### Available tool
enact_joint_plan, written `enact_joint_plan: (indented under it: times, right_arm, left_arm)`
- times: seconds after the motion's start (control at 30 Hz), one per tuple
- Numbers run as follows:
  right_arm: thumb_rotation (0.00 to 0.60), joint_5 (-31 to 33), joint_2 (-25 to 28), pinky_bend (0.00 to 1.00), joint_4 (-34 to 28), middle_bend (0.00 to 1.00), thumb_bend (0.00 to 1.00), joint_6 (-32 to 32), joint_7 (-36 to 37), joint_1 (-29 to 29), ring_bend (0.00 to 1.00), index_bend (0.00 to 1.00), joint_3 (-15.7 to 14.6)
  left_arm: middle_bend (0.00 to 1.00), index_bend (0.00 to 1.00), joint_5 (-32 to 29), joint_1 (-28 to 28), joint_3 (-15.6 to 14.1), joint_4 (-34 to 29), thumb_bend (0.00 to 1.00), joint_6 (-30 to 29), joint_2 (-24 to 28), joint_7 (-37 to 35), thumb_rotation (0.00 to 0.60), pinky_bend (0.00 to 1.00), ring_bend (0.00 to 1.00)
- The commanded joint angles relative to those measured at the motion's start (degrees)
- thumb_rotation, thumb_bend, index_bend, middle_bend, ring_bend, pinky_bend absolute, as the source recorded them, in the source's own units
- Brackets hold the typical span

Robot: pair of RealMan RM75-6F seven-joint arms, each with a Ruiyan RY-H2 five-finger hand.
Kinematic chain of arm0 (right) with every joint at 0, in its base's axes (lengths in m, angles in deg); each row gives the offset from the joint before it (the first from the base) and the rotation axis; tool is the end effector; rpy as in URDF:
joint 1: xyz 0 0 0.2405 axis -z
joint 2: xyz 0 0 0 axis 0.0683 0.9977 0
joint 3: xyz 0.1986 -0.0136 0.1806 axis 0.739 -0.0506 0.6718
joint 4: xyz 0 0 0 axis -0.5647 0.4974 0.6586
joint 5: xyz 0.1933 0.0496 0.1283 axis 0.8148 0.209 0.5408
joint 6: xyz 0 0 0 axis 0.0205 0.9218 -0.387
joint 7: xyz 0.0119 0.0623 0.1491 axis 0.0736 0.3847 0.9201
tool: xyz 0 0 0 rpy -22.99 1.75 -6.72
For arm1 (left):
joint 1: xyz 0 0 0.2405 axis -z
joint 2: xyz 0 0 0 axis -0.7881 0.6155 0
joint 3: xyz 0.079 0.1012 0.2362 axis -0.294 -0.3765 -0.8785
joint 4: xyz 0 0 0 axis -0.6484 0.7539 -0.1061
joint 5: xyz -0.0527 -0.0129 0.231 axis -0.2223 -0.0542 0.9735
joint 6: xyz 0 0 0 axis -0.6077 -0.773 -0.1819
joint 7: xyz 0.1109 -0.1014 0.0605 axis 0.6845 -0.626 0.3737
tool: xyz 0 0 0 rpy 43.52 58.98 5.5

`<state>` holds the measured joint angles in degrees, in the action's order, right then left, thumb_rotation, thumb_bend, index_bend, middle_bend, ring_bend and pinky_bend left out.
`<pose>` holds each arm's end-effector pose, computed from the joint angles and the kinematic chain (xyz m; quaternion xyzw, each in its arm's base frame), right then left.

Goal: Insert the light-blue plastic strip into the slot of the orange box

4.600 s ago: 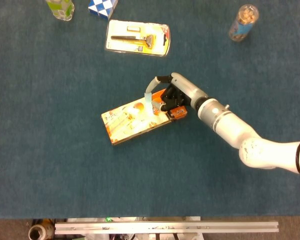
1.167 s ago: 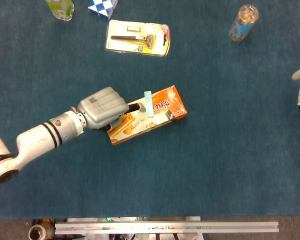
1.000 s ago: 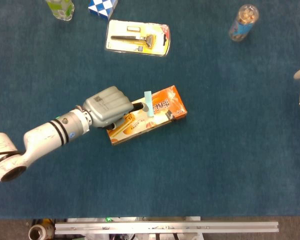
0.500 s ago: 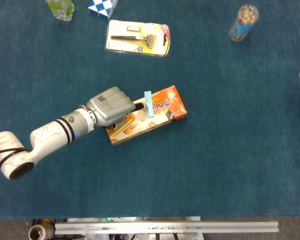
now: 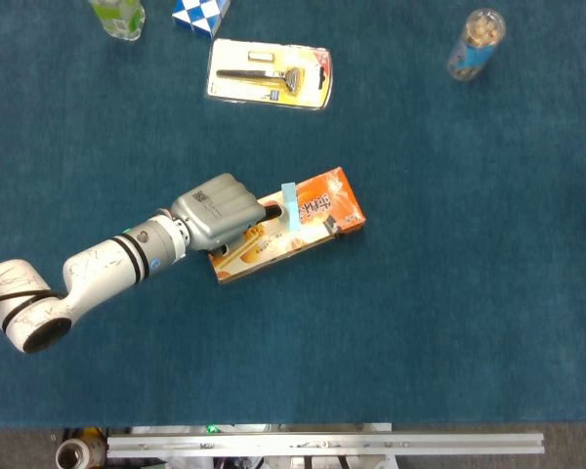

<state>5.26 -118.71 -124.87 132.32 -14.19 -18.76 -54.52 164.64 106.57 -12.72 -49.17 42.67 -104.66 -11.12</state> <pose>-0.2392 -0.2598 0.0931 0.5765 -0.4105 0.4213 0.5671 -0.1398 0.3496 -0.0529 -0.8996 -0.2964 -0.2332 0.2203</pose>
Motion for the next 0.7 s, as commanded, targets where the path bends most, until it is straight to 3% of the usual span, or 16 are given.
enact_joint_plan:
  times: [0.03,0.7]
  right_arm:
    - [0.6,0.0,0.0,1.0,-0.1,0.97,0.58,0.0,0.0,0.1,1.0,0.4,0.0]
    - [0.6,-0.9,0.5,1.0,-0.5,0.97,0.58,0.5,0.6,1.2,1.0,0.4,0.0]
  left_arm:
    - [1.0,0.19,0.1,0.0,0.0,-0.3,0.74,-0.5,0.3,-0.1,0.6,1.0,1.0]
    - [1.0,0.19,-1.2,1.0,-0.8,-1.6,0.74,0.2,0.4,1.8,0.6,1.0,1.0]
